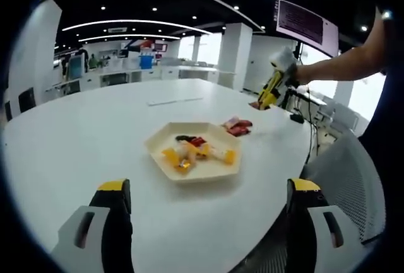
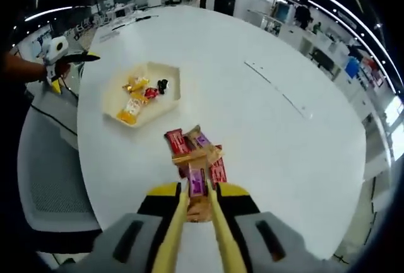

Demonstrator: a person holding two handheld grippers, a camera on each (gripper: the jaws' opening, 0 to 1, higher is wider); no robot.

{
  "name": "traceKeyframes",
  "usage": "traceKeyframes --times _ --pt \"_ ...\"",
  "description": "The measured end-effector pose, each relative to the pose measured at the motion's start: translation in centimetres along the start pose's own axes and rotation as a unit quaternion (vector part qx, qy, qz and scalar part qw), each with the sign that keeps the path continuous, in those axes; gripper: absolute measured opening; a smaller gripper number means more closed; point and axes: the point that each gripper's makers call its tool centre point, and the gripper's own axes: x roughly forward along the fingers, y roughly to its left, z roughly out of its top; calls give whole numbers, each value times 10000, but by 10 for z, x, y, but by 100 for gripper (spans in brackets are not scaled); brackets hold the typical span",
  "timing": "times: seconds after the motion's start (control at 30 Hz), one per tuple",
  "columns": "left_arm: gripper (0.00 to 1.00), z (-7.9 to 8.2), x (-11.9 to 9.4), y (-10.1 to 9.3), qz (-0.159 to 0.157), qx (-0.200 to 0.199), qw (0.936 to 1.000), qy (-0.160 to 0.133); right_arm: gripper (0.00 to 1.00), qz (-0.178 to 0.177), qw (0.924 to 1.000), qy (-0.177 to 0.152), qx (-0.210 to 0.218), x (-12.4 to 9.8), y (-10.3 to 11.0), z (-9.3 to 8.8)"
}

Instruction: Place the target food into the container with the food tongs after gripping and lifting it, then release it inside without dropping or visibly crushing the food.

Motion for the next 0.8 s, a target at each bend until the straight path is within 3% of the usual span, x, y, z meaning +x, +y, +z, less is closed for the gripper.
traceKeyframes --times 0.43,0.8 --pt "99 2 -1 2 62 25 10000 -41 20 -11 9999 -85 -91 -1 3 17" --pt "99 1 0 1 39 68 10000 -38 21 113 9992 -187 -342 5 18 46"
